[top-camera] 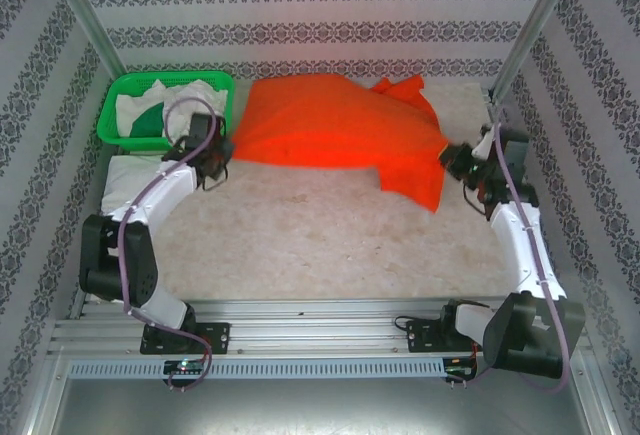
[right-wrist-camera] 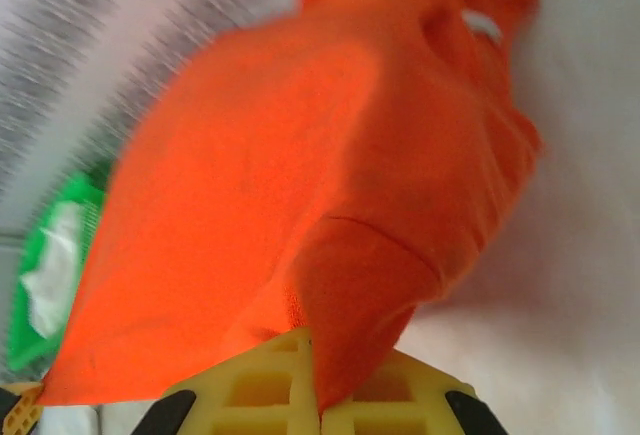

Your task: Fold and stack the t-shirts

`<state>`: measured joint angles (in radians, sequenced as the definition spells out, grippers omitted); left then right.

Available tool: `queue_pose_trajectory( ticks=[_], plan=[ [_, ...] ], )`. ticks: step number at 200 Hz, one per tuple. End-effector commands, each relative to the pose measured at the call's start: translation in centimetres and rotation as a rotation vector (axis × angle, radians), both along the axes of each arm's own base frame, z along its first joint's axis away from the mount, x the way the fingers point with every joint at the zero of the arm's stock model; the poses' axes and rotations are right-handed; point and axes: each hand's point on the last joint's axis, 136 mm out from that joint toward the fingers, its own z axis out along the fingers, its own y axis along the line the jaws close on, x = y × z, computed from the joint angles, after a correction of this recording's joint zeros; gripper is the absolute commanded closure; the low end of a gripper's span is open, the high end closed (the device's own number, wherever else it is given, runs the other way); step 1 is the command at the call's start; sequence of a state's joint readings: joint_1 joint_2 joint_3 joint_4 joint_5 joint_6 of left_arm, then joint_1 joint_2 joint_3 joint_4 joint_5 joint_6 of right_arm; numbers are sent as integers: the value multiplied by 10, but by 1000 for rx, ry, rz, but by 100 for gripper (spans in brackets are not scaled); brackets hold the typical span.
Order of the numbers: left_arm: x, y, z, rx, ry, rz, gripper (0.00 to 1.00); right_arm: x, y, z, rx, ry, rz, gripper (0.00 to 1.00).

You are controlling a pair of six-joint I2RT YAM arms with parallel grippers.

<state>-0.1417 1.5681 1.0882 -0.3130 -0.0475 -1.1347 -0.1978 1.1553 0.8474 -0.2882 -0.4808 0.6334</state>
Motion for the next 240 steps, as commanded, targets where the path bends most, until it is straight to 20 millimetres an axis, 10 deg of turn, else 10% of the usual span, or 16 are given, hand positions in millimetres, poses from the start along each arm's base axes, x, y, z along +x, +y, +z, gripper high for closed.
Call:
queue_pose_trajectory(
  ticks=[1,55,95,171,203,240],
  plan=[
    [-3,1,-29,-38,19,20,100,-23,8,-53,20,93,-15,100],
    [-32,1,-93,-41,176,21,100,-74,12,-162,50,530,-53,100],
    [-66,3,-99,-47,280,28,100,-109,13,-191,71,721,-103,100],
    [-100,12,-107,-29,355,55,100,-121,12,-171,64,688,-135,100],
    [-103,14,-108,-24,357,70,98,-119,13,-155,65,629,-125,47],
    [-104,14,-108,-20,361,65,100,-133,-15,-118,-58,581,-280,36]
  ],
)
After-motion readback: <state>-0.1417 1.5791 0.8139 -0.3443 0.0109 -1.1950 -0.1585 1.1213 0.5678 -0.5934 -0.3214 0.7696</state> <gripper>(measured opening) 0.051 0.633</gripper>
